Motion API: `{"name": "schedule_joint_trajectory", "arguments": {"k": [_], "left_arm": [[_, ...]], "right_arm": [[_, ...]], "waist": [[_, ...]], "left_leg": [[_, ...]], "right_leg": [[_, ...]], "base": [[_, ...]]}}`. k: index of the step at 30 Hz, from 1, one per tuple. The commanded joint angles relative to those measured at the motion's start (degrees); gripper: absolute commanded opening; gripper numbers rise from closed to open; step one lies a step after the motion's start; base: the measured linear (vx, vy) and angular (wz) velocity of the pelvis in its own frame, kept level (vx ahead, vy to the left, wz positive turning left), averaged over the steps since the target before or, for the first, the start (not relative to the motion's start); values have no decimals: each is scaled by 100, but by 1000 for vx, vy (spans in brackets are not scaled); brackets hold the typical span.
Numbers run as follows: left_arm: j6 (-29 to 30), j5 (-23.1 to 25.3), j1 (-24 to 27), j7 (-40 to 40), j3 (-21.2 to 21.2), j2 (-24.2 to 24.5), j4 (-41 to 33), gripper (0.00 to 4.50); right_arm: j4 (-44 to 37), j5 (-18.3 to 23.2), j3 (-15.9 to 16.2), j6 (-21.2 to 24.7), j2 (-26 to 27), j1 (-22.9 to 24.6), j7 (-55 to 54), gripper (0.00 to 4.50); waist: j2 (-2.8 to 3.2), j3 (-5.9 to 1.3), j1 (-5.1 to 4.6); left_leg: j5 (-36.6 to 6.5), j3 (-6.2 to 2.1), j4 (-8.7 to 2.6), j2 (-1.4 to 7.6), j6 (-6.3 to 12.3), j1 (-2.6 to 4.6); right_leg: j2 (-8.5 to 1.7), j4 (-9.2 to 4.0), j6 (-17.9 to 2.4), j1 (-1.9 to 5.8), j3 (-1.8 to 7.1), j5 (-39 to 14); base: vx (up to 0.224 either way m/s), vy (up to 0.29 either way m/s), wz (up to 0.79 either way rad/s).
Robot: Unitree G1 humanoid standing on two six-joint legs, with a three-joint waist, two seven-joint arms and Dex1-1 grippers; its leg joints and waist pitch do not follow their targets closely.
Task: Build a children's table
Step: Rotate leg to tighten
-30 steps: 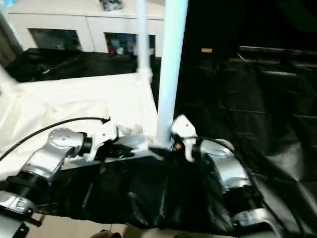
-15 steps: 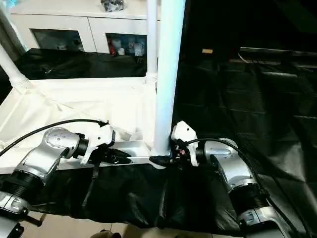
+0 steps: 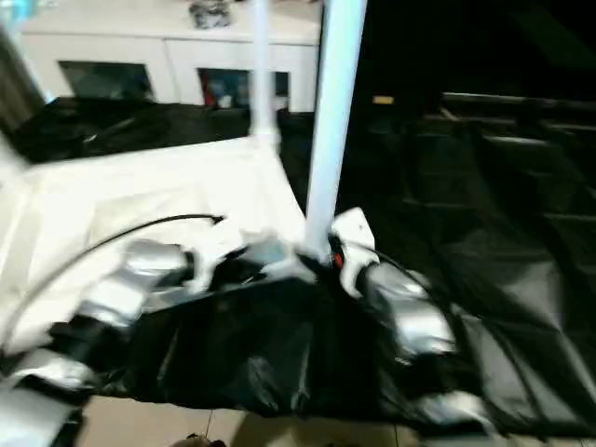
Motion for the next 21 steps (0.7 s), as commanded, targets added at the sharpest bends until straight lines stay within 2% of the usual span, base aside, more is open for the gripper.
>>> {"name": "schedule_joint_trajectory", "arguments": {"k": [1,2,4,6,10,12,13,14,17,19,21], "left_arm": [[-140,1,-107,166,-259,-348,-161,0],[-145,11,-92,142,-276,-340,-172,0],[-135,6,-87,129,-281,-307,-170,0],[-174,-25,-88,20,-268,-213,-194,0],[-296,-74,-38,-279,-250,-19,-313,0],[-492,-152,63,-790,-250,307,-469,0],[-504,-168,70,-840,-245,336,-478,0],[-522,-191,79,-908,-239,375,-491,0],[-588,-377,147,-1399,-202,642,-596,0],[-598,-405,153,-1503,-196,708,-598,0],[-680,-442,151,-1668,-194,834,-565,0]], "right_arm": [[35,61,562,-76,596,-31,180,328],[15,30,586,-147,634,-24,171,342],[-29,75,596,-161,676,4,267,342],[-122,47,663,-177,578,68,421,387],[-154,33,627,-336,338,106,592,390],[-184,63,571,-526,-90,89,1122,390],[-196,78,582,-536,-140,90,1222,390],[-213,97,595,-550,-207,91,1357,390],[-395,172,796,-590,-701,143,2343,390],[-434,168,867,-613,-829,158,2595,390],[-517,245,997,-576,-1055,188,3137,390]], "waist": [[-21,-293,-20],[-17,-290,-32],[0,-290,-40],[1,-297,-32],[4,-323,-25],[0,-347,-18],[25,-356,-11],[17,-359,-11],[22,-385,54],[30,-400,86],[33,-400,109]], "left_leg": [[-2666,-112,-443,126,-165,148],[-2680,-111,-445,129,-135,146],[-2696,-114,-455,136,-99,137],[-2680,-113,-468,150,-95,136],[-2484,-99,-481,167,-63,99],[-2280,-75,-466,174,7,77],[-2162,-65,-454,178,56,76],[-2125,-49,-443,174,85,78],[-1735,-11,-398,182,219,110],[-1326,-11,-385,195,330,60],[-1303,-4,-377,201,365,68]], "right_leg": [[-280,-620,-630,132,143,-3217],[-277,-632,-607,118,145,-3233],[-274,-630,-630,118,147,-3141],[-272,-608,-692,121,157,-2959],[-270,-538,-889,157,179,-2369],[-259,-480,-1047,193,192,-1892],[-263,-458,-1138,202,197,-1683],[-259,-455,-1176,199,200,-1604],[-240,-407,-1359,212,209,-1092],[-233,-313,-1501,271,191,-544],[-230,-299,-1561,271,184,-463]], "base": [[0,0,0],[0,0,0],[0,0,0],[0,0,0],[0,0,0],[0,0,0],[0,0,0],[0,0,0],[22,-6,2],[0,0,0],[0,0,0]]}}
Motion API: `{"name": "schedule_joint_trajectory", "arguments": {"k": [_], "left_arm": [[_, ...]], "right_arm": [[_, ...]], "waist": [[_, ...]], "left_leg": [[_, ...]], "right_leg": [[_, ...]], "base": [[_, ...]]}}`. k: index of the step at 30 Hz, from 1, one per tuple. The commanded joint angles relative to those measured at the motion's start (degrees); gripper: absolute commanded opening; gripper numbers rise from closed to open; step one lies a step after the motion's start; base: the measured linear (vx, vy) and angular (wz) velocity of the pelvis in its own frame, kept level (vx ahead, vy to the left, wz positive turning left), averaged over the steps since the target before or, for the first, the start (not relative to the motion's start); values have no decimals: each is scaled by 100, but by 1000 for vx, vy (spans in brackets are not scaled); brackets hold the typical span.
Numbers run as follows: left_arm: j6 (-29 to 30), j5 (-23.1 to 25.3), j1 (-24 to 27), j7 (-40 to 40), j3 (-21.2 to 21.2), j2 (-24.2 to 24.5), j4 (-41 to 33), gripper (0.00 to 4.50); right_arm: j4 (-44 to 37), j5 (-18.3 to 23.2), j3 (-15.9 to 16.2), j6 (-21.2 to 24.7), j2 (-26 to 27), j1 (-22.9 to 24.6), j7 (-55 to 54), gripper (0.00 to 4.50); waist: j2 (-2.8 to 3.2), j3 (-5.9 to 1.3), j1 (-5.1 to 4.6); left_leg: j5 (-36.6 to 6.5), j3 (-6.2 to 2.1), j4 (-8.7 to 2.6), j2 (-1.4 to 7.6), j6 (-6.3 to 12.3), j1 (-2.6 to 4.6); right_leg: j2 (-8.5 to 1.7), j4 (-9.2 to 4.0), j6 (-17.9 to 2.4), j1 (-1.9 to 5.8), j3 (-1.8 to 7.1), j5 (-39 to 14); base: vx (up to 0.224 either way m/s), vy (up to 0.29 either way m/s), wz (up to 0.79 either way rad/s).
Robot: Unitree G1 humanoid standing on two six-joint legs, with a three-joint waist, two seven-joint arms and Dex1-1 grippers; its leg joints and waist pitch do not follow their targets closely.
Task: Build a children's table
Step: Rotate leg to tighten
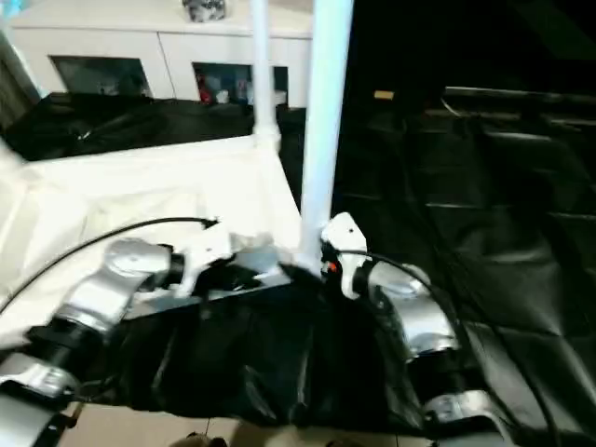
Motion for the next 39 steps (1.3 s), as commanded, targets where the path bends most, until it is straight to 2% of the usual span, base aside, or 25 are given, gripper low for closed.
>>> {"name": "schedule_joint_trajectory", "arguments": {"k": [1,3,4,5,9,11,13,17,18,22,24,26,27,30,31,32,34,35,36,39], "left_arm": [[-190,-105,-34,-224,-97,26,-179,0],[-234,-166,-24,-455,-109,148,-181,0],[-236,-201,-21,-573,-116,206,-188,0],[-238,-215,-20,-621,-118,233,-193,0],[-234,-289,-23,-819,-116,309,-200,0],[-211,-298,-19,-946,-153,348,-206,0],[-219,-298,-15,-963,-160,354,-210,0],[-217,-310,-8,-1032,-174,368,-207,0],[-216,-310,-8,-1035,-174,369,-207,0],[-231,-303,-9,-1064,-158,386,-169,0],[-241,-298,-9,-1037,-153,379,-162,0],[-217,-302,-2,-947,-130,349,-154,0],[-188,-257,-12,-614,-61,237,-122,0],[-21,-146,-25,-139,7,78,-111,0],[137,-70,-23,175,40,-68,-128,0],[137,-70,-23,175,40,-68,-128,0],[251,20,-29,500,48,-229,-136,0],[321,82,-43,709,43,-333,-136,0],[432,157,-69,1024,37,-523,-129,0],[590,239,-104,1557,-11,-904,-152,0]], "right_arm": [[-218,103,328,-39,-79,73,636,390],[-307,189,463,11,-249,97,1102,390],[-342,220,520,17,-313,102,1283,390],[-359,245,537,32,-331,104,1352,390],[-389,312,558,40,-335,99,1489,390],[-420,335,617,83,-315,113,1579,390],[-436,345,638,113,-318,120,1615,390],[-481,389,666,189,-346,145,1722,355],[-482,390,667,190,-347,146,1725,334],[-552,418,669,247,-358,209,1768,313],[-566,422,655,259,-351,228,1745,284],[-589,444,599,313,-299,261,1622,280],[-523,374,462,375,-122,267,1110,280],[-395,257,309,456,118,255,448,270],[-245,126,193,472,342,219,-164,270],[-245,126,193,472,342,219,-164,270],[-45,26,46,468,619,146,-842,269],[71,-28,-32,479,777,90,-1221,269],[255,-129,-107,471,987,2,-1759,269],[561,-285,-223,461,1402,-170,-2673,269]], "waist": [[0,-401,10],[8,-402,36],[-24,-391,42],[-12,-390,51],[-17,-365,61],[-38,-366,55],[-23,-362,55],[-26,-373,61],[-17,-375,65],[-18,-373,84],[-22,-376,88],[-22,-371,99],[-39,-364,94],[-42,-347,71],[-51,-333,45],[-50,-329,26],[-38,-316,-32],[-44,-317,-50],[-19,-315,-57],[-36,-299,-138]], "left_leg": [[-1345,-6,-356,194,375,115],[-1363,-7,-354,197,369,123],[-1450,0,-362,201,375,114],[-1488,-1,-362,203,364,123],[-1705,-1,-386,206,224,141],[-1704,-7,-394,206,188,133],[-1705,-11,-395,203,184,130],[-1620,-9,-388,200,187,129],[-1604,-8,-385,198,192,130],[-1609,-7,-384,202,194,135],[-1606,-7,-382,202,190,135],[-1635,-8,-385,202,176,137],[-1658,-6,-387,201,165,134],[-1791,-16,-400,189,50,142],[-1893,-27,-406,178,-35,150],[-1938,-30,-408,171,-53,152],[-2078,-53,-422,161,-114,136],[-2143,-59,-421,155,-125,148],[-2185,-66,-422,155,-143,156],[-2445,-83,-410,131,-176,186]], "right_leg": [[-236,-276,-1534,284,184,-560],[-240,-268,-1539,291,183,-611],[-248,-283,-1527,287,187,-753],[-251,-280,-1525,281,187,-817],[-269,-335,-1419,251,204,-1349],[-271,-335,-1386,253,205,-1403],[-269,-336,-1367,254,205,-1433],[-266,-325,-1370,253,208,-1353],[-264,-323,-1377,255,207,-1325],[-266,-327,-1375,252,206,-1357],[-267,-325,-1372,251,208,-1342],[-270,-331,-1353,247,208,-1419],[-269,-336,-1339,243,212,-1472],[-276,-360,-1238,214,220,-1793],[-293,-399,-1110,209,219,-2151],[-287,-408,-1082,197,219,-2240],[-286,-441,-968,190,208,-2487],[-283,-448,-944,188,199,-2562],[-287,-456,-923,179,200,-2617],[-286,-535,-766,133,185,-3047]], "base": [[0,0,0],[0,0,0],[0,0,0],[0,0,0],[0,0,0],[0,0,0],[0,0,0],[0,0,0],[0,0,0],[0,0,0],[0,0,0],[0,0,0],[0,0,0],[0,0,0],[0,0,0],[0,0,0],[0,0,0],[0,0,0],[0,0,0],[0,0,0]]}}
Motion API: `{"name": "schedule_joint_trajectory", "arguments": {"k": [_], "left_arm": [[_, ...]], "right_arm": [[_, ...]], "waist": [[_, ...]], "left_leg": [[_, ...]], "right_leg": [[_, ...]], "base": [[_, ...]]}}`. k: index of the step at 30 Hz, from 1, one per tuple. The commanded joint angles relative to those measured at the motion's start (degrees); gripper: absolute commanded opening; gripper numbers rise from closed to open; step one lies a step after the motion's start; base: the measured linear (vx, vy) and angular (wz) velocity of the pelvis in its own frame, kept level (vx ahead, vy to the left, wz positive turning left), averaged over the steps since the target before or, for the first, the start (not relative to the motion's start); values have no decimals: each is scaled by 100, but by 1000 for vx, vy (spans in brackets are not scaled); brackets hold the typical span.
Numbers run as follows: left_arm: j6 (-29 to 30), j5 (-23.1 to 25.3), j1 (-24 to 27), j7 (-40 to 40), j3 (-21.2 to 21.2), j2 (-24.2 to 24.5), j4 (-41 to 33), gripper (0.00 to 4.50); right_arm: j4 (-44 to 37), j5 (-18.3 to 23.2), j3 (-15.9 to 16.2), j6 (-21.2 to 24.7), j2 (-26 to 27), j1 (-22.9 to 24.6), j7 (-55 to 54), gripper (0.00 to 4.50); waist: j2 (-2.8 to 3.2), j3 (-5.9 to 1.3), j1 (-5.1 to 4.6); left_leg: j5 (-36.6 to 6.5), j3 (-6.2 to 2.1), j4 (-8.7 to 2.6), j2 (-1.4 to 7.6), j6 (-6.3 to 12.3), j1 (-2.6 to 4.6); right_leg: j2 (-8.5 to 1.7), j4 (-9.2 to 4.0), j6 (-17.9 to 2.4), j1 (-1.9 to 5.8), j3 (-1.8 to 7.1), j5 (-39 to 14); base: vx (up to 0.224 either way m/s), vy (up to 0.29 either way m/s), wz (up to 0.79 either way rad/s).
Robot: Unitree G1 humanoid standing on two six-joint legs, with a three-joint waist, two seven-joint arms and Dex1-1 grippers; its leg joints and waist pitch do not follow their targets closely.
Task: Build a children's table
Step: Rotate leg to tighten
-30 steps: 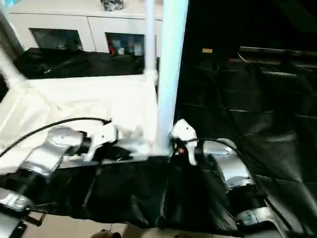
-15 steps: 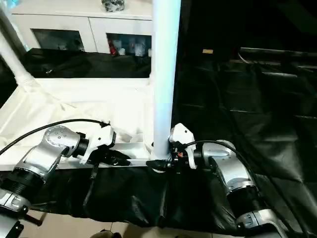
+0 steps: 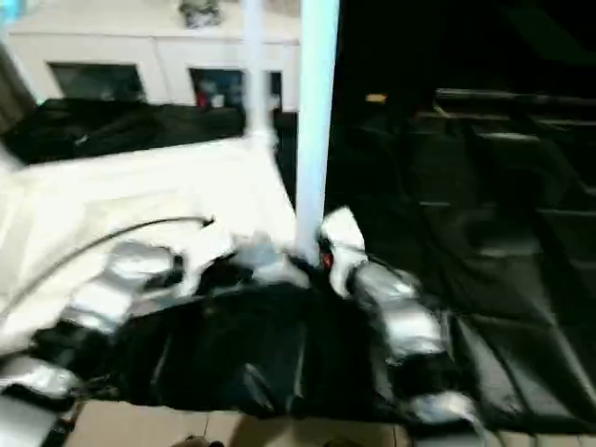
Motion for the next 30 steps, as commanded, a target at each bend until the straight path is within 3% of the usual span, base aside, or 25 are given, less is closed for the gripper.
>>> {"name": "schedule_joint_trajectory", "arguments": {"k": [1,2,5,10,15,17,21,25,30], "left_arm": [[36,-30,-125,370,-143,-402,-171,0],[55,-29,-125,407,-159,-467,-194,0],[33,15,-163,447,-227,-562,-193,0],[-167,-40,-115,86,-282,-424,-260,0],[-428,-200,-43,-508,-310,-116,-326,0],[-525,-251,-50,-683,-292,-15,-296,0],[-627,-308,-73,-1060,-263,223,-236,0],[-731,-414,-103,-1470,-215,476,-155,0],[-843,-504,-101,-1809,-220,725,-110,0]], "right_arm": [[262,-118,319,76,397,-56,-312,269],[267,-133,334,41,453,-73,-357,269],[169,-115,412,-57,536,-53,-193,338],[64,-132,465,-263,347,-7,107,383],[116,-124,474,-697,-168,-24,660,383],[42,-52,514,-747,-322,-17,1053,383],[-247,124,697,-646,-707,64,2053,383],[-425,313,957,-622,-1175,146,3125,383],[-577,480,1108,-517,-1464,170,3950,367]], "waist": [[-28,-293,-13],[-18,-303,-15],[-38,-309,-13],[-13,-316,-6],[-20,-353,15],[14,-364,29],[11,-386,62],[14,-382,126],[3,-359,177]], "left_leg": [[-2433,-87,-430,141,-169,146],[-2432,-96,-436,138,-155,138],[-2425,-89,-438,138,-84,121],[-2357,-78,-448,149,-49,100],[-2016,-52,-425,158,59,68],[-1868,-39,-411,162,122,73],[-1464,-24,-377,171,301,59],[-1456,-9,-366,193,385,71],[-1763,-11,-393,204,244,93]], "right_leg": [[-279,-581,-784,134,174,-3030],[-271,-582,-754,142,165,-2993],[-265,-578,-757,143,174,-2836],[-262,-552,-864,155,188,-2506],[-257,-468,-1071,205,205,-1842],[-255,-443,-1188,211,208,-1522],[-233,-354,-1435,271,196,-788],[-228,-330,-1514,281,187,-739],[-243,-363,-1471,260,194,-1237]], "base": [[0,0,0],[0,0,0],[0,0,0],[0,0,0],[0,0,0],[0,0,0],[0,0,0],[0,0,0],[0,0,0]]}}
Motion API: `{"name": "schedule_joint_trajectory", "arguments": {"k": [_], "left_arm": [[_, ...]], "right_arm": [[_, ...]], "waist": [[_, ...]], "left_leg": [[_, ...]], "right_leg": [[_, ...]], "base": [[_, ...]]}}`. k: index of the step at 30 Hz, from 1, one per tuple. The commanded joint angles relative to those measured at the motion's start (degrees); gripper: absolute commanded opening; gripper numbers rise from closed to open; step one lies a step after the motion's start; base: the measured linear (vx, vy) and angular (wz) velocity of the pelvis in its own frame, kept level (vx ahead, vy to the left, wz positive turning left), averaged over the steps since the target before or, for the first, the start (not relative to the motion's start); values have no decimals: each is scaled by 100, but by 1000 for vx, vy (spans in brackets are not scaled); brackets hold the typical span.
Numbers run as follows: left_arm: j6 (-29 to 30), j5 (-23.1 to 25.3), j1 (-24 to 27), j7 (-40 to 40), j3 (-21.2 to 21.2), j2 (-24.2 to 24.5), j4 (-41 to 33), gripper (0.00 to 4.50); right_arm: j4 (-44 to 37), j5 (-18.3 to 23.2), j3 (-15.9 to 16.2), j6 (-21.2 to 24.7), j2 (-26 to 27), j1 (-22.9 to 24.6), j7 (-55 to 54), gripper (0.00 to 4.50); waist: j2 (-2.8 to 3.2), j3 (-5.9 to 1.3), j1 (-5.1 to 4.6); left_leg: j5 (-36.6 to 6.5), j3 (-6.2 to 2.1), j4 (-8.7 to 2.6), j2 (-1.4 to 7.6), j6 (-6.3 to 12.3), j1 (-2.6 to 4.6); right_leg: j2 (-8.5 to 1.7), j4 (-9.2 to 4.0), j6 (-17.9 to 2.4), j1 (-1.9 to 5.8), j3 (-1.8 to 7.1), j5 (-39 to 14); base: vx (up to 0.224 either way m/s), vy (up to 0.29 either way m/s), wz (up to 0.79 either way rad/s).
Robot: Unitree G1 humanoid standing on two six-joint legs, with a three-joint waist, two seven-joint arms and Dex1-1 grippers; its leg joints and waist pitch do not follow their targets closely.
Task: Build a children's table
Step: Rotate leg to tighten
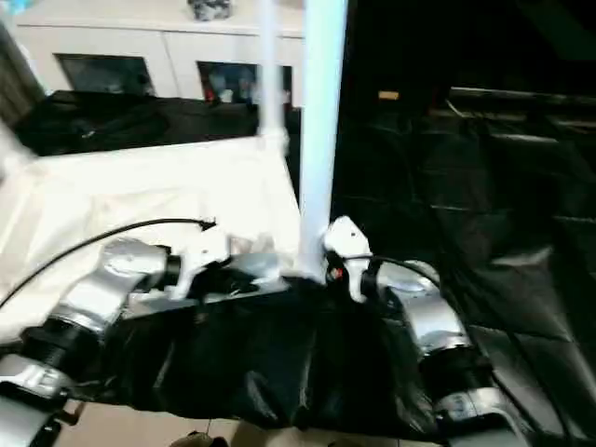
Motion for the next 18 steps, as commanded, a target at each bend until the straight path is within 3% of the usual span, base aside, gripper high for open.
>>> {"name": "schedule_joint_trajectory", "arguments": {"k": [1,9,15,18], "left_arm": [[-151,-145,-114,-129,-31,-9,-72,0],[-238,-160,-120,-432,-42,152,8,0],[-266,-169,-152,-386,-19,138,93,0],[-186,-127,-203,21,87,-3,197,0]], "right_arm": [[-239,169,296,101,-15,60,536,367],[-388,213,551,293,-145,64,1049,298],[-434,248,503,399,-71,94,947,273],[-401,220,344,474,98,131,475,272]], "waist": [[2,-362,13],[6,-359,55],[-2,-364,71],[5,-364,66]], "left_leg": [[-1795,-18,-396,195,237,132],[-1807,-19,-405,204,160,137],[-1806,-22,-408,201,113,138],[-1776,-23,-411,202,95,137]], "right_leg": [[-236,-369,-1428,266,192,-1283],[-255,-380,-1389,244,201,-1459],[-252,-374,-1375,248,203,-1424],[-256,-371,-1375,249,206,-1409]], "base": [[0,0,0],[0,0,0],[0,0,0],[0,0,0]]}}
